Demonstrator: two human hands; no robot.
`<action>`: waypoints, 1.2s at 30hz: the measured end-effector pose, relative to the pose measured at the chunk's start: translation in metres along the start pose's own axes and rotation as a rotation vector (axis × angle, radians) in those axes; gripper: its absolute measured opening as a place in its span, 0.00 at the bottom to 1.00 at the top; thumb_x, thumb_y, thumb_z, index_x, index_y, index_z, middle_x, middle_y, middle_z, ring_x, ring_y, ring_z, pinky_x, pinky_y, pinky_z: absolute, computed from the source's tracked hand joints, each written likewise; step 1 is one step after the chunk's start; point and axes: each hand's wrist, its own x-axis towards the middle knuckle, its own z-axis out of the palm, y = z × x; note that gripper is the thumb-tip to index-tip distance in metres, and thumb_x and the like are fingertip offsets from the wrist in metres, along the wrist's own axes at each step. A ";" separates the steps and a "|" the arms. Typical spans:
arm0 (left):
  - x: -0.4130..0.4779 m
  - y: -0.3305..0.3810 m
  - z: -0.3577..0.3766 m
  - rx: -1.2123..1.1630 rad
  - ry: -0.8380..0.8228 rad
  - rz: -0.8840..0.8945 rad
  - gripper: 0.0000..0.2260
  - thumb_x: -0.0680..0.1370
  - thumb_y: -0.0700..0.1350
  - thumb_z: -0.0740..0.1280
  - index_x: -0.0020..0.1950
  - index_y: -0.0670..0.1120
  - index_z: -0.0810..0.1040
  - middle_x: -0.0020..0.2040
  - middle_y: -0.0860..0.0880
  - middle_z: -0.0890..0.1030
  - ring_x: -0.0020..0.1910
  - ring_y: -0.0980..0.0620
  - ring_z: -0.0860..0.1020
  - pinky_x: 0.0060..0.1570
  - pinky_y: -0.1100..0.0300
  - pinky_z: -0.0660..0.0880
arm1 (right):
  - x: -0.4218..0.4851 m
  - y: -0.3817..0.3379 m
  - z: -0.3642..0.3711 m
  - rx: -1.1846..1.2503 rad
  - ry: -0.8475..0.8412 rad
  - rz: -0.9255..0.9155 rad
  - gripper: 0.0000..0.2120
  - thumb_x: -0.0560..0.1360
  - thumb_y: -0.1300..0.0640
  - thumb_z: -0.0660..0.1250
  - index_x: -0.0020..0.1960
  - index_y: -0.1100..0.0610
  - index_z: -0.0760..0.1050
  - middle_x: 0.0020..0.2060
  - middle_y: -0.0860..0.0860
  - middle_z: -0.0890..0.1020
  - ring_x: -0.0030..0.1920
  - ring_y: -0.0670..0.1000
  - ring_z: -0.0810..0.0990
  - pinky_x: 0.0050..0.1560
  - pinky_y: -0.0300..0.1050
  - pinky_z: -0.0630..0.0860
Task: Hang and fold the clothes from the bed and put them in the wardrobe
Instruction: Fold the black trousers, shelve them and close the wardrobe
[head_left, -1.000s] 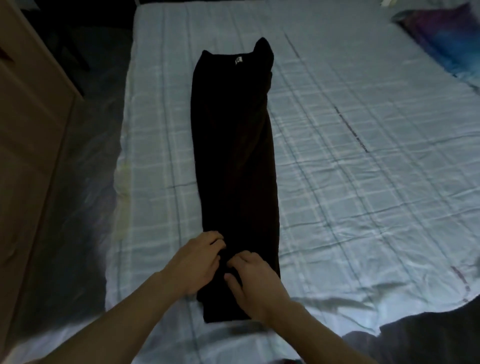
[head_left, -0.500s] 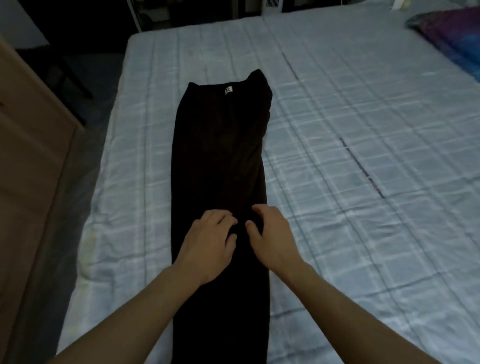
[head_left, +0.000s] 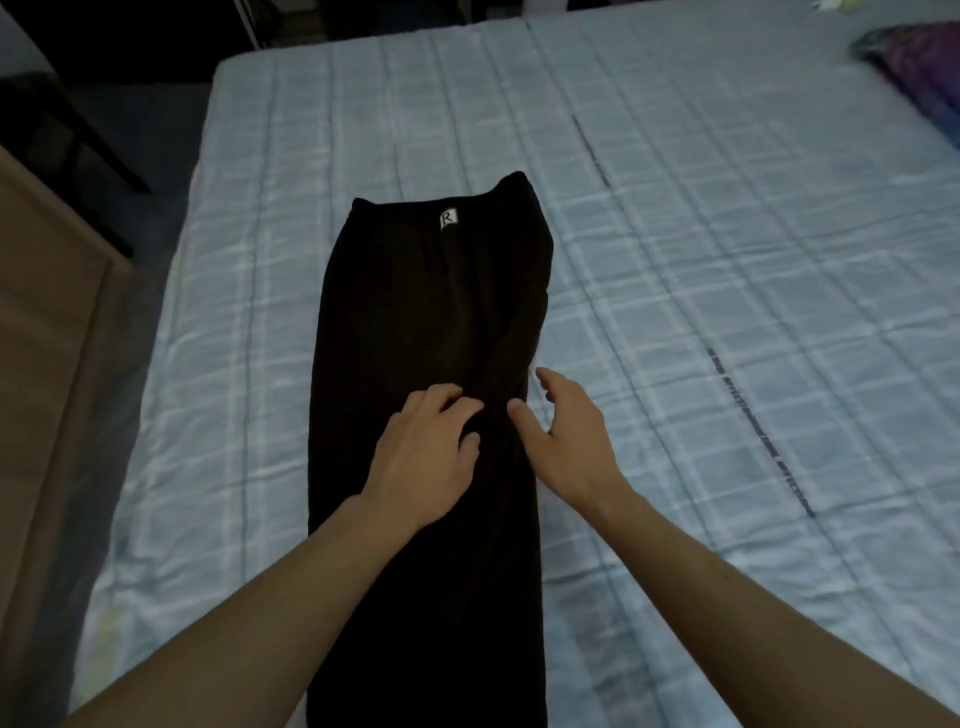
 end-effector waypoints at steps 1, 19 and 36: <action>0.013 -0.001 -0.002 -0.017 0.005 0.004 0.19 0.82 0.51 0.61 0.73 0.52 0.70 0.74 0.51 0.67 0.70 0.53 0.67 0.68 0.56 0.68 | 0.014 -0.002 -0.002 0.000 0.001 0.011 0.23 0.80 0.49 0.64 0.73 0.54 0.66 0.55 0.42 0.68 0.56 0.40 0.68 0.56 0.30 0.64; 0.270 0.007 0.008 -0.500 -0.243 -0.191 0.23 0.82 0.61 0.56 0.77 0.65 0.58 0.80 0.40 0.55 0.78 0.40 0.58 0.75 0.47 0.56 | 0.195 0.009 0.049 0.262 0.164 0.049 0.21 0.77 0.66 0.63 0.68 0.54 0.70 0.48 0.41 0.81 0.48 0.37 0.81 0.43 0.28 0.75; 0.220 -0.220 -0.038 -0.397 0.084 -0.568 0.19 0.78 0.54 0.68 0.67 0.53 0.71 0.57 0.52 0.73 0.53 0.52 0.75 0.51 0.56 0.75 | 0.233 -0.039 0.143 -0.575 -0.223 -0.394 0.31 0.80 0.38 0.45 0.80 0.48 0.50 0.80 0.54 0.47 0.79 0.53 0.40 0.77 0.53 0.38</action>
